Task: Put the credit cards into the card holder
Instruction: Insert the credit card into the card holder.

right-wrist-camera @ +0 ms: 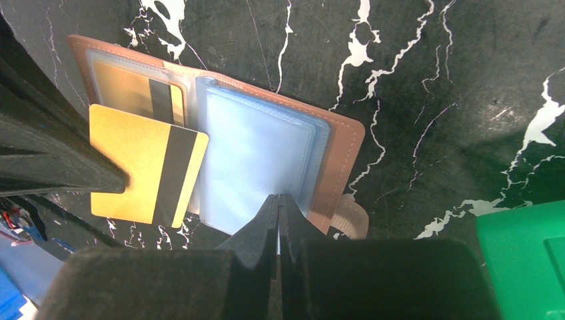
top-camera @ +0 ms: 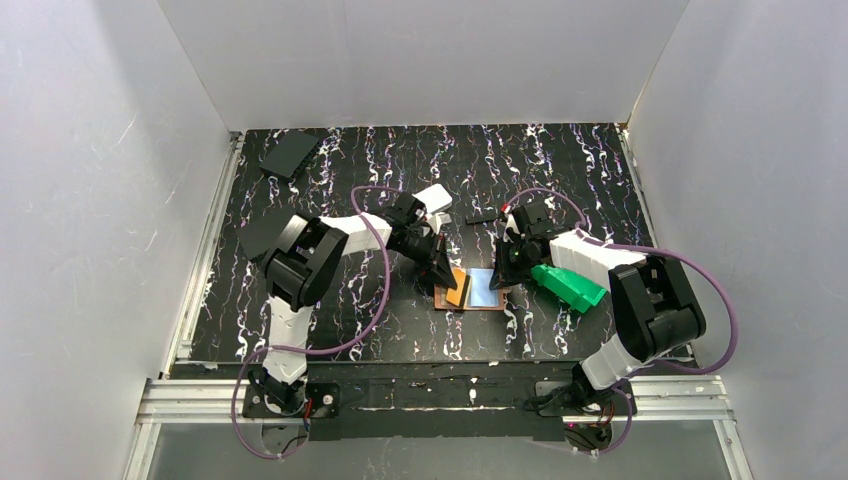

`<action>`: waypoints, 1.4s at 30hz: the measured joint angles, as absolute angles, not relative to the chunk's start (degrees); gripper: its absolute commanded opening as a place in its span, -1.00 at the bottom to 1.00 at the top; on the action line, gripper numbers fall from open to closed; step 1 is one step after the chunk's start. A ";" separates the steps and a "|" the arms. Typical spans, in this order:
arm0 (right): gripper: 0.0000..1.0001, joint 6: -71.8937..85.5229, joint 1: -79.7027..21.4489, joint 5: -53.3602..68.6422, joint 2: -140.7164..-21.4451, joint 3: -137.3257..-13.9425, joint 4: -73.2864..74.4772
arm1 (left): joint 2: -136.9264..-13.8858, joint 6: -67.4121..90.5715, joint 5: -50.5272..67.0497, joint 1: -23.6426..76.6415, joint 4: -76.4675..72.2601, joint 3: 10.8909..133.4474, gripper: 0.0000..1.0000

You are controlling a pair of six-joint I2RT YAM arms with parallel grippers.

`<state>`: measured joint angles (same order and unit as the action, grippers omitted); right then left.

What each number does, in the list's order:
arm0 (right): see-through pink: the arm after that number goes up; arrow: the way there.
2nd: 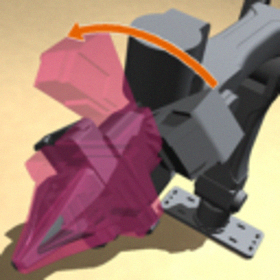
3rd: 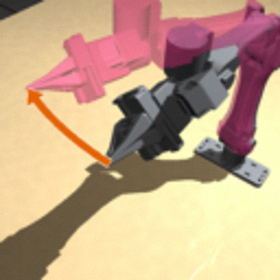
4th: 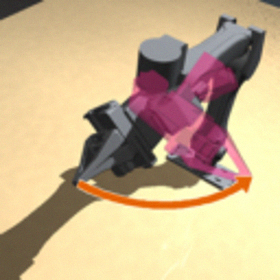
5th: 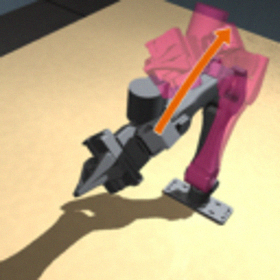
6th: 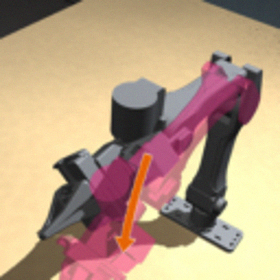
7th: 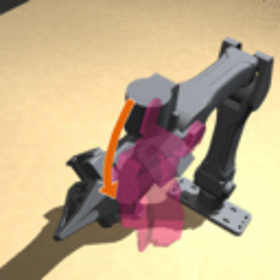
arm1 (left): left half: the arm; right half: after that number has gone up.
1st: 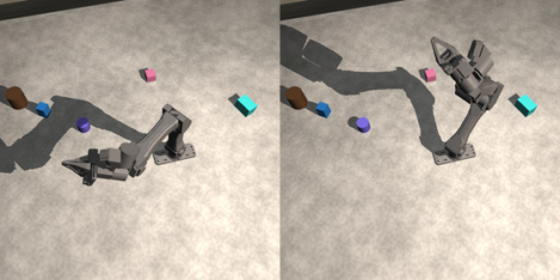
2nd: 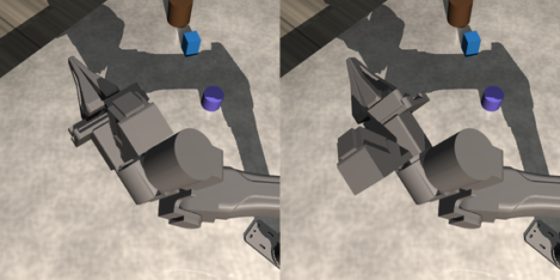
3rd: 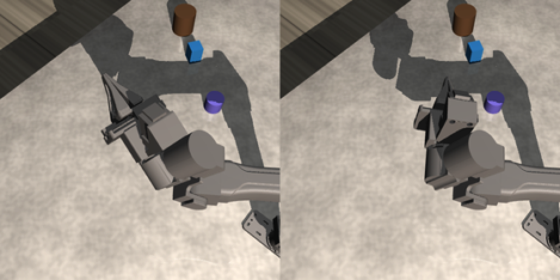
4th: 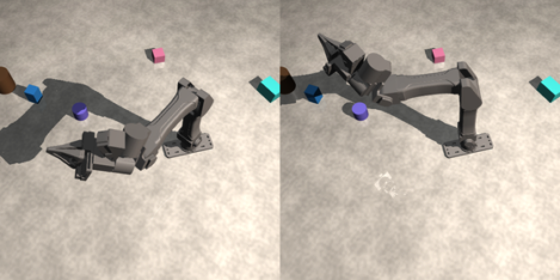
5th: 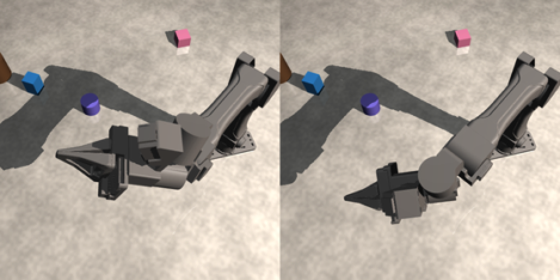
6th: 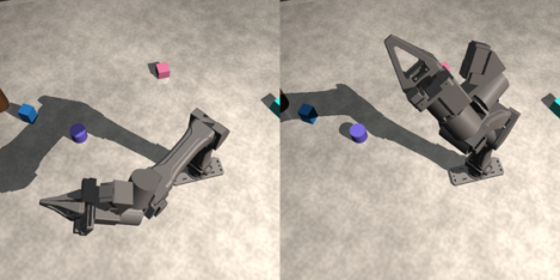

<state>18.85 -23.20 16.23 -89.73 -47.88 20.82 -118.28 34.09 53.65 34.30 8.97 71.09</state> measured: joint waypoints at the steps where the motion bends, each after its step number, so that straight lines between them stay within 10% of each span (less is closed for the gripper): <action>1: -0.87 18.85 -23.18 16.23 -89.73 -47.88 20.82 | -118.56 34.13 53.74 34.30 8.97 71.22 -1.00; 42: -0.89 17.78 -22.83 16.84 -89.73 -47.81 20.78 | -120.18 37.76 54.57 34.30 5.34 69.06 -1.00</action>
